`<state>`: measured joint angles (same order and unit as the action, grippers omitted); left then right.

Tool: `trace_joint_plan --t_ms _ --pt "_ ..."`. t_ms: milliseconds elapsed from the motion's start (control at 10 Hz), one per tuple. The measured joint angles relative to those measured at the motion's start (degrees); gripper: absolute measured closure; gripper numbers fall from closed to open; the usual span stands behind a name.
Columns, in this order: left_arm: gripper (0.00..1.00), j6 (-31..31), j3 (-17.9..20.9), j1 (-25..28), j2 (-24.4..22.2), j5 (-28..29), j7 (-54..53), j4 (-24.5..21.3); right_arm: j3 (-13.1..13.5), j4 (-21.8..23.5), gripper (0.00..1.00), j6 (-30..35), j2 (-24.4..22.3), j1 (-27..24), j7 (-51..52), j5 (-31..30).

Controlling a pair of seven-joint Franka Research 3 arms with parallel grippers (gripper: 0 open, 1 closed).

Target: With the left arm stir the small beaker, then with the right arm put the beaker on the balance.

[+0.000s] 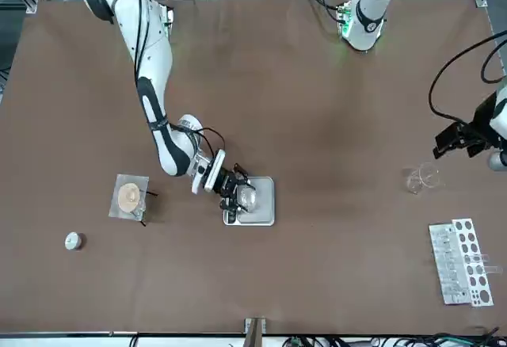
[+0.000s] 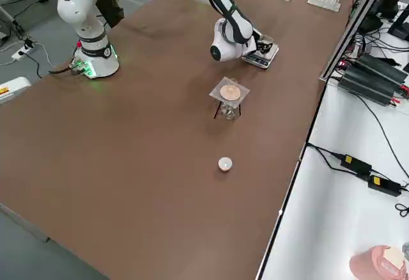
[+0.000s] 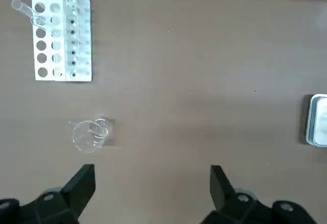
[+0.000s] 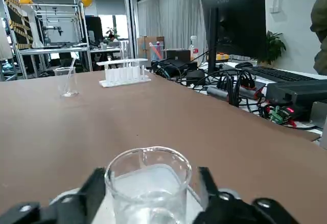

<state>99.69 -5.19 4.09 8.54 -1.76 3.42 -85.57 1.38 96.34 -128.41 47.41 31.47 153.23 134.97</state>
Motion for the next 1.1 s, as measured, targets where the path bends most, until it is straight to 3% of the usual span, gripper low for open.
trace_joint_plan --t_ms 100,1100 --pt "0.01 0.0 0.0 0.0 0.0 0.0 0.0 0.0 0.0 0.0 0.00 0.0 0.0 0.0 -0.1 0.0" --pt "0.01 0.0 -0.2 0.0 0.0 0.0 0.0 0.0 0.1 1.8 0.00 -0.1 -1.2 -0.9 -1.9 0.8"
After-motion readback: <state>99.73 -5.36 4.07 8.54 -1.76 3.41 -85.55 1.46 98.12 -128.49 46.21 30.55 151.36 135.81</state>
